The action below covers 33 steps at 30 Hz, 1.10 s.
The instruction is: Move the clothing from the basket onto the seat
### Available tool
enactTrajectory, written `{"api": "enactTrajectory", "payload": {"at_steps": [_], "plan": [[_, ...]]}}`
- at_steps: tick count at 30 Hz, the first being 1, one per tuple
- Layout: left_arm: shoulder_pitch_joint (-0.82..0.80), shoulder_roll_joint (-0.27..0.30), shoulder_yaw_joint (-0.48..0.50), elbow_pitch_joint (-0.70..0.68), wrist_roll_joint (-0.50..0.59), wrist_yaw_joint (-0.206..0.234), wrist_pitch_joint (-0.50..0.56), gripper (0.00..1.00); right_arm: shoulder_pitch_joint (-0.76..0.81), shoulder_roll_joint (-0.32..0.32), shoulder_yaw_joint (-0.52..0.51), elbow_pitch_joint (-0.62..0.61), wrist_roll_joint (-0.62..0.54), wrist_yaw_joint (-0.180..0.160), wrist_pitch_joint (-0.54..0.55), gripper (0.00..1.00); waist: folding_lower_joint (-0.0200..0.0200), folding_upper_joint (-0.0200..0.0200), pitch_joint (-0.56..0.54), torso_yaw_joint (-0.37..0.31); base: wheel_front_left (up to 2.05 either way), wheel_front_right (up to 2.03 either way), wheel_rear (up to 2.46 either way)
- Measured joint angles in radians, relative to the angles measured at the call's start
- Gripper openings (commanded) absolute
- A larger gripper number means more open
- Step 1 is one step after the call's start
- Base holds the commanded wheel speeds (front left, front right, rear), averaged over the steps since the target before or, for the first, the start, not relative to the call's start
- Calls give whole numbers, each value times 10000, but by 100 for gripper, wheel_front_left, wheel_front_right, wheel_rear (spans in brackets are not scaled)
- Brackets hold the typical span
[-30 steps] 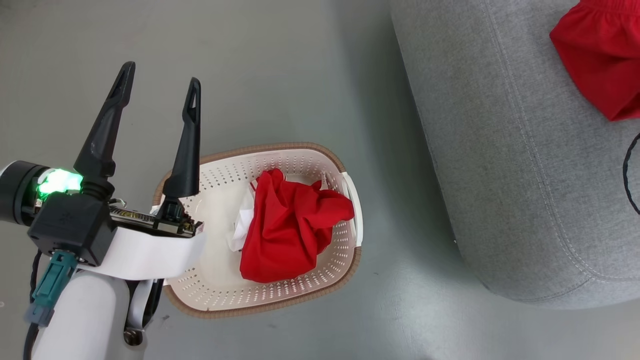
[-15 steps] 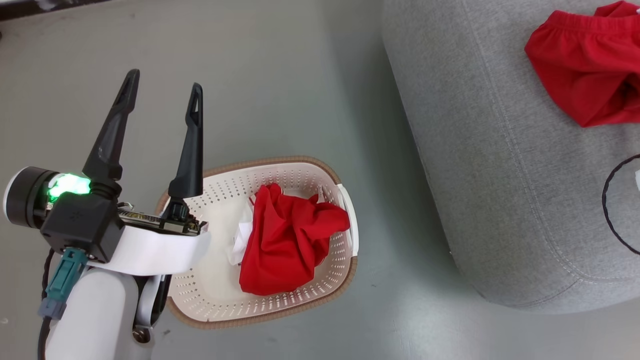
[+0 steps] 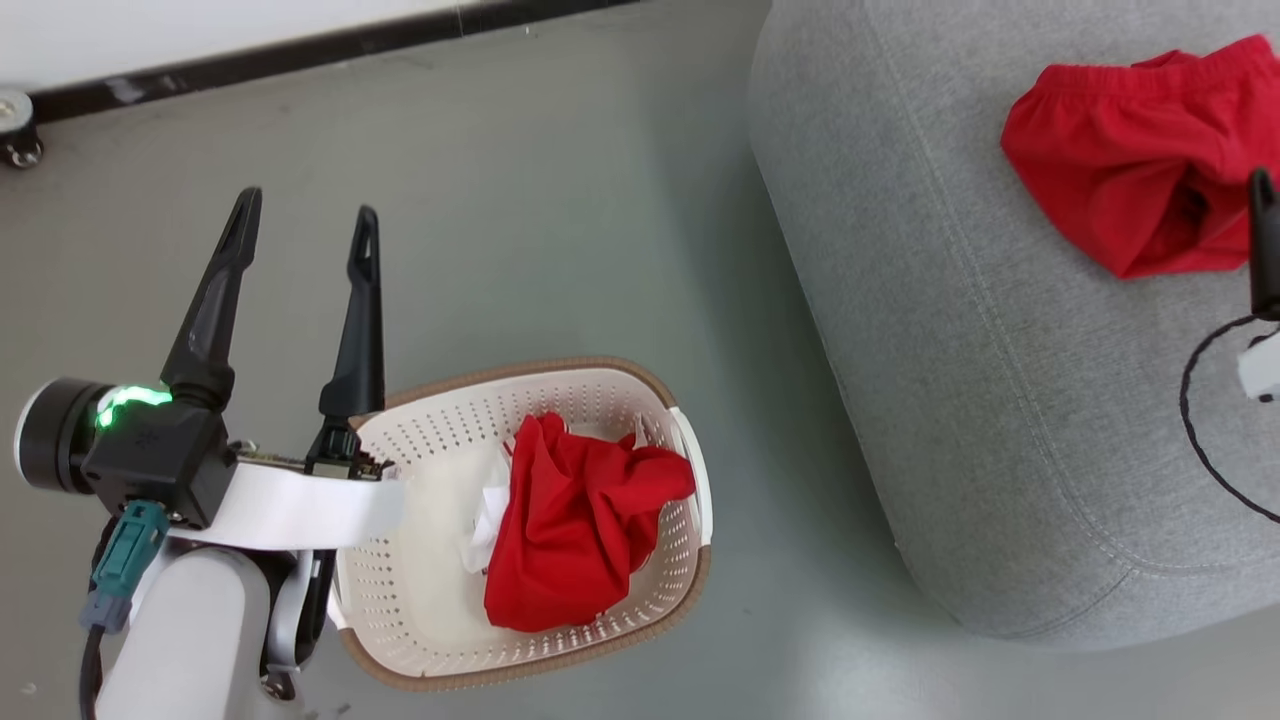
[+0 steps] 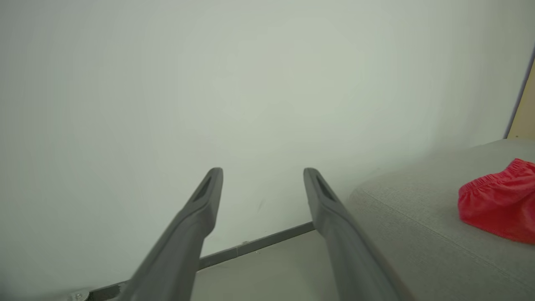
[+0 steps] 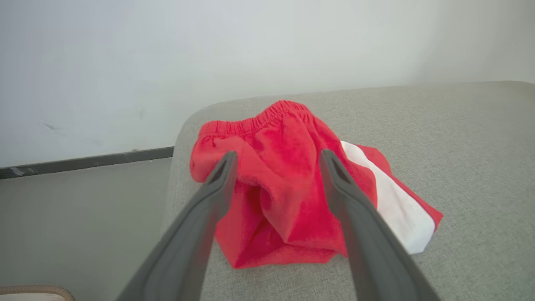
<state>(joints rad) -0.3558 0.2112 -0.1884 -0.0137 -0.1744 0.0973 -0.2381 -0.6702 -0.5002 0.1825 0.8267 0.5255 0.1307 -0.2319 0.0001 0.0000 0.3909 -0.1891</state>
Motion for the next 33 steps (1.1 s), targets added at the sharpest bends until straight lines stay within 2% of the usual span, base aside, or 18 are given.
{"api": "enactTrajectory", "payload": {"at_steps": [3,13,20,33], "plan": [[76,-50,48,161,-81,10,-6,100,2,-13,222,-305,-190,0,-61,100,0,0,-223,18,0,0,0],[680,-194,178,746,-81,221,-86,100,-15,19,48,-999,-512,0,-146,100,-1,0,-951,161,0,0,0],[1064,-295,293,1034,-84,351,-90,100,25,454,-360,-1576,-614,0,-159,100,0,0,-1548,359,0,0,0],[1904,-591,355,1421,-169,525,-102,100,1662,1649,-811,-2951,-1260,0,-159,100,0,0,-2592,890,0,0,0]]}}
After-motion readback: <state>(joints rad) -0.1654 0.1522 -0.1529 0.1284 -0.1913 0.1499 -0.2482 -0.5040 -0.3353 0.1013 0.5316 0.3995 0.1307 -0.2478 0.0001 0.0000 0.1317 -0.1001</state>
